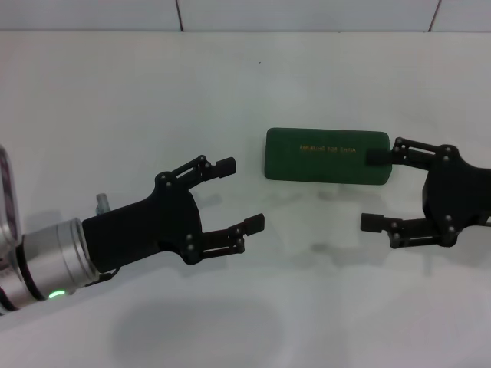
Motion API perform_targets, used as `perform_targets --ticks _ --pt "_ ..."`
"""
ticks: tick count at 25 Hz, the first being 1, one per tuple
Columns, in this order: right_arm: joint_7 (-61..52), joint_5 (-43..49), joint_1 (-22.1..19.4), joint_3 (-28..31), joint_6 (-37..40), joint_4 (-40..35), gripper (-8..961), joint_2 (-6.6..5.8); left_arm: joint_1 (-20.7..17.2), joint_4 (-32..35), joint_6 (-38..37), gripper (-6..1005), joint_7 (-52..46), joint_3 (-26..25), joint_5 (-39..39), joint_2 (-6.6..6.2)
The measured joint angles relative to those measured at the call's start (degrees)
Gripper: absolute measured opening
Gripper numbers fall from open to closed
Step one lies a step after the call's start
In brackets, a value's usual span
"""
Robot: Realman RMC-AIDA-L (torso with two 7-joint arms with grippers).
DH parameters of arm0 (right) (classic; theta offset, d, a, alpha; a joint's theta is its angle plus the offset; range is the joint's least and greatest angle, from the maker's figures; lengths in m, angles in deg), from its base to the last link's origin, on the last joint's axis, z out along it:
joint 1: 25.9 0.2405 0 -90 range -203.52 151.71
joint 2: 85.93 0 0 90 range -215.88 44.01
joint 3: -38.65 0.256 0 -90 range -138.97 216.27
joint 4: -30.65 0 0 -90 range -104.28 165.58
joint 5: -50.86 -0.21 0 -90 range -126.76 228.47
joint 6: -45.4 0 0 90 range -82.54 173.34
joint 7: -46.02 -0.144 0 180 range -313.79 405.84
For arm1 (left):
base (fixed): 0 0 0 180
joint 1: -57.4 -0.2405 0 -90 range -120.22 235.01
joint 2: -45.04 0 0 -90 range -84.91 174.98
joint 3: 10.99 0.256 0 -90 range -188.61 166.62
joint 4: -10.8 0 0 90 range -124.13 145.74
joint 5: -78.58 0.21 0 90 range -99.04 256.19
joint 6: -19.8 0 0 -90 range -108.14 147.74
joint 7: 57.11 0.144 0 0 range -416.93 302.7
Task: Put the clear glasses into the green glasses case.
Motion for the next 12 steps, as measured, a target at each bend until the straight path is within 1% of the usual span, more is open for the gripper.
perform_targets --ticks 2,3,7,9,12 --pt "0.8 0.3 0.0 -0.1 -0.5 0.0 883 0.43 -0.2 0.0 -0.5 893 0.8 0.0 0.0 -0.03" --pt "1.3 0.4 0.0 -0.1 -1.2 0.1 883 0.83 -0.3 0.0 -0.9 893 1.3 0.0 0.0 -0.16" --pt "1.9 0.9 0.3 -0.4 -3.0 0.1 883 2.28 -1.2 -0.1 -2.4 893 2.2 0.0 0.0 -1.19" --pt "2.7 1.6 0.6 -1.2 -3.5 0.4 883 2.77 -1.7 -0.6 -3.1 893 3.0 -0.1 0.0 -1.64" --pt "4.0 1.7 0.5 -2.6 -4.0 0.7 883 3.04 -1.8 -1.4 -4.7 893 3.9 -0.6 0.7 -1.93"
